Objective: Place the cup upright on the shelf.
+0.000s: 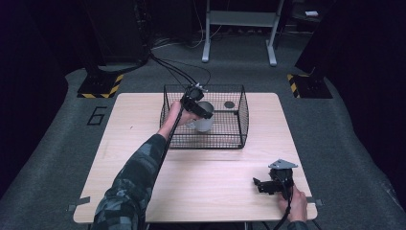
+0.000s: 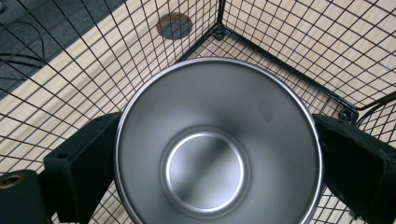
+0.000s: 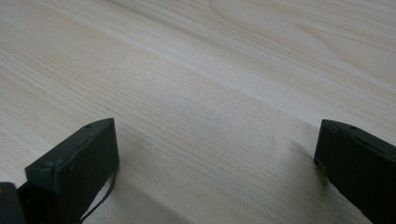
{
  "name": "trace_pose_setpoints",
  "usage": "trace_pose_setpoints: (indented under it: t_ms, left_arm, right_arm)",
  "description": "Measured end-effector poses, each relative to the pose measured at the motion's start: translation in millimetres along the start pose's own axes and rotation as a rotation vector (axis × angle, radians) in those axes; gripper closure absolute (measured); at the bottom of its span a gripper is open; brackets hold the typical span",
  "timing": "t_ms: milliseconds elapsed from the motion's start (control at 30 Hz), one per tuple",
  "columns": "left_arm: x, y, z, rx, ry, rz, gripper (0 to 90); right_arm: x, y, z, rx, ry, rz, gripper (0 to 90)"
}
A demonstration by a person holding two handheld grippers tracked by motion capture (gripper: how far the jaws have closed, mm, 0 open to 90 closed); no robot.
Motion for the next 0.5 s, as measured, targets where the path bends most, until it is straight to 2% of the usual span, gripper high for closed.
trace_pose_setpoints:
  t_ms: [267, 467, 500]
  left_arm:
    - [-7.1, -5.6, -0.1, 0.000, -0.003, 0.028, 6.1]
    - [-12.8, -8.9, -0.4, 0.015, -0.003, 0.029, 6.1]
    - [-13.2, -10.1, 0.4, 0.006, -0.002, 0.038, 6.1]
  right_arm:
    - [0.0, 0.0, 0.0, 0.000, 0.000, 0.000, 0.0]
    - [0.2, -0.4, 0.1, 0.000, 0.000, 0.005, 0.0]
    - [0.1, -0.3, 0.1, 0.000, 0.000, 0.004, 0.0]
Point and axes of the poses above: each handheld gripper's, and its own axes: x roughly backward along the jaws, y roughly out of its top, z roughly to its left, the point moved 9 cm from there along -x, roughly forward along the jaws, and after that the axes turned 2 degrees about -z, right-handed, at the moved point
